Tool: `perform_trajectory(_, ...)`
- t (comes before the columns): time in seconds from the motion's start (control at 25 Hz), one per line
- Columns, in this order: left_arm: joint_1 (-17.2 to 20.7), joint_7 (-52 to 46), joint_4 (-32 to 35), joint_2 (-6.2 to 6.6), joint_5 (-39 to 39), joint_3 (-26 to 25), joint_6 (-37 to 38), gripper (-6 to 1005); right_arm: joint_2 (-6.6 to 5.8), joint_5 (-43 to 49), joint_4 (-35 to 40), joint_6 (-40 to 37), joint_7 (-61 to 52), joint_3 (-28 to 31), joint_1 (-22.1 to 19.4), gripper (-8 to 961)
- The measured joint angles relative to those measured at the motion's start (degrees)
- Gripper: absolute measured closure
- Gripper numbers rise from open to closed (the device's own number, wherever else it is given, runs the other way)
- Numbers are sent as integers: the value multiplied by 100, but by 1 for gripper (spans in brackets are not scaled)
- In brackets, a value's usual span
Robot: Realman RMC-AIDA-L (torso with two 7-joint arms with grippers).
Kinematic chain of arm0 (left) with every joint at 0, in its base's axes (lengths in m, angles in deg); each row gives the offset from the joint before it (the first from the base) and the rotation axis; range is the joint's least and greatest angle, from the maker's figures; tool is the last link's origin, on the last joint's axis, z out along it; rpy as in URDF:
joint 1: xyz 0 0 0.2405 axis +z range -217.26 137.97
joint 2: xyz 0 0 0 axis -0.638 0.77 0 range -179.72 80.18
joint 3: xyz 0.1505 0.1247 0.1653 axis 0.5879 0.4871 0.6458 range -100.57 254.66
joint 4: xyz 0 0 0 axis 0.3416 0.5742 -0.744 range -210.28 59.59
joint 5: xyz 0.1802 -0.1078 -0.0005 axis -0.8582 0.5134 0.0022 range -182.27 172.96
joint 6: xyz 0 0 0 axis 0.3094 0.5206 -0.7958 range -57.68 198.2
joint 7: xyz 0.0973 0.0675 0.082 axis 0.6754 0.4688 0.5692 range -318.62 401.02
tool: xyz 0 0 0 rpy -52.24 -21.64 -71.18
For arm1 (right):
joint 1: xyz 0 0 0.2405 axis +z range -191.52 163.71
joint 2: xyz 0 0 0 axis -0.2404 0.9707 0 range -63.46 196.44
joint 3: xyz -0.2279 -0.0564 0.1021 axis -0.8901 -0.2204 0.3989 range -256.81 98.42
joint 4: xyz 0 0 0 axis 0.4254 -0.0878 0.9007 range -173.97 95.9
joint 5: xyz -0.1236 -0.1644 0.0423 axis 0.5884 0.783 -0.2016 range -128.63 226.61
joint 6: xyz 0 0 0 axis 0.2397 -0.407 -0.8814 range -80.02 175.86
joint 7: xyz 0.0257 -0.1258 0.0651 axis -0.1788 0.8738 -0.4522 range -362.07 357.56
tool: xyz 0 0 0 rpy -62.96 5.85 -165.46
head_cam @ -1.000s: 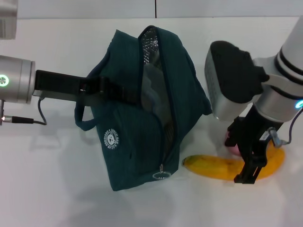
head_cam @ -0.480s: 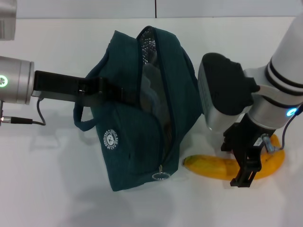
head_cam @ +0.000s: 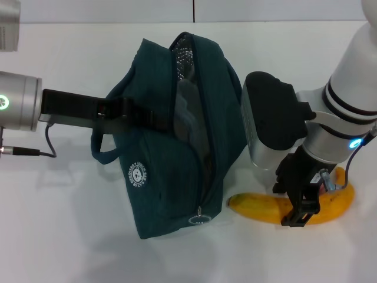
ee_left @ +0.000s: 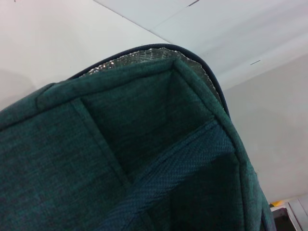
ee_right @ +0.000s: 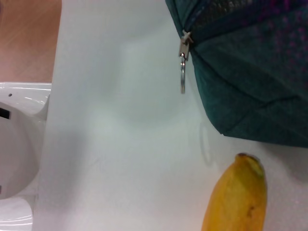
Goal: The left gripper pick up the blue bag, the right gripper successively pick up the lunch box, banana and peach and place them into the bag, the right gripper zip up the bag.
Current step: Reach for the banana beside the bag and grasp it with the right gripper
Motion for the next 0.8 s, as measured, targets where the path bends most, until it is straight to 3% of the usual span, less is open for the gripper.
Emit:
perform_trajectory(0.24,3,1,0,0,4,0,-3,959,0,-6,-21,3,-2,-61,-4,355)
perform_trajectory(0.68,-14,28,0,-1,7,0,-9,959,0,-39,-67,-63,-134,-94,49,354)
perform_trajectory(0.8,-15,33,0,-1,7,0,-9,959,0,-17,-88,-69,-156,-92,62,419)
